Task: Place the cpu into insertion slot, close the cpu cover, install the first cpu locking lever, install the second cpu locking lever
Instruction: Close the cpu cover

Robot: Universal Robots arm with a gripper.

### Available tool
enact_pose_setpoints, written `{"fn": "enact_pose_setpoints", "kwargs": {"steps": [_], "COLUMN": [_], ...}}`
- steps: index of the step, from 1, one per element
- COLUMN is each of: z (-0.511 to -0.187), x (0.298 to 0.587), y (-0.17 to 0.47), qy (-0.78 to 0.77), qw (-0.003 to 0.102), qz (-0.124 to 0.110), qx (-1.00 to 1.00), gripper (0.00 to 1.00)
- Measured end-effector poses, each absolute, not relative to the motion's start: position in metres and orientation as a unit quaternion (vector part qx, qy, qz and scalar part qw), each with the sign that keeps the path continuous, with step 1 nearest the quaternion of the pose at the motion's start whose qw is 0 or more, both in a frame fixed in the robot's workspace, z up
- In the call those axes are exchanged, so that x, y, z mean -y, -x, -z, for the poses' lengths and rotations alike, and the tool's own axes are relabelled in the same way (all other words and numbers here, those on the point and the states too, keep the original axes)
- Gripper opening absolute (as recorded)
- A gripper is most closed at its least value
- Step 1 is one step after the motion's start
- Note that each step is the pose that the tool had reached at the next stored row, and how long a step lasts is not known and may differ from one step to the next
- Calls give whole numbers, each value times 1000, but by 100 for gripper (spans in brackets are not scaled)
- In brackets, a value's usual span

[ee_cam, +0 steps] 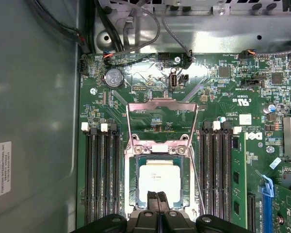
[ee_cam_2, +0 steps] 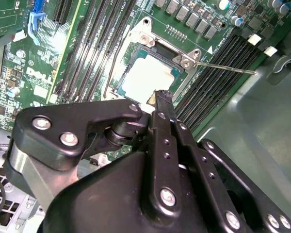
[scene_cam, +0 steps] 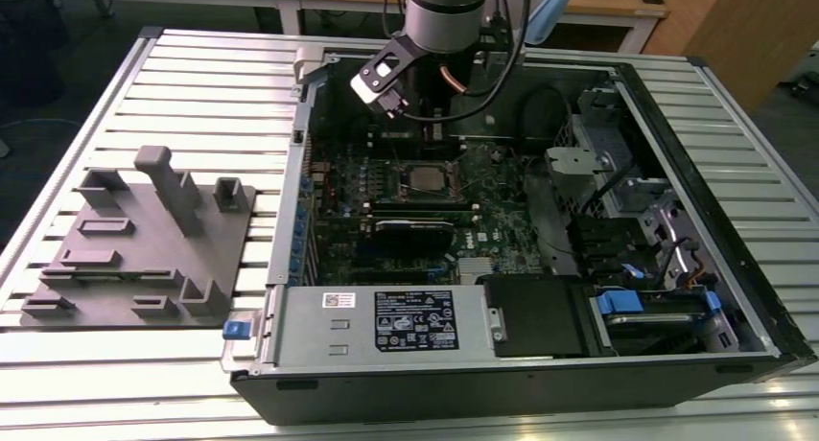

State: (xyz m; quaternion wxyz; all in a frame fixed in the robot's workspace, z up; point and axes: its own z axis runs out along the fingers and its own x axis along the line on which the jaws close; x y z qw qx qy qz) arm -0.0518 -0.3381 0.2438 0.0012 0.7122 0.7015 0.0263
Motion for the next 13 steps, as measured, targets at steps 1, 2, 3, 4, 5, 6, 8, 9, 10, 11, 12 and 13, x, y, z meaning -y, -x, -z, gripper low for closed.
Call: {"fn": "enact_pose_setpoints", "kwargs": {"steps": [1,2,3,4,5,6,8,9,10,11,12,13], "z": [-244,-244,-245,-245,-245,-245,-245,-246,-246,-246,-246,-247], "x": [338,338,338,338,338,338,338,338,338,338,338,338], "y": [52,52,52,52,52,52,52,52,52,52,52,52], "qy": [-712,-712,-712,-712,-712,-712,-712,-712,-712,-712,-712,-712], "qw": [1,1,1,1,1,1,1,1,1,1,1,1], "qz": [-26,-26,-26,-26,-26,-26,-26,-26,-26,-26,-26,-26], "qx": [-701,-701,-701,-701,-701,-701,-701,-701,-701,-701,-701,-701], "gripper": [11,11,11,11,11,11,11,11,11,11,11,11]}}
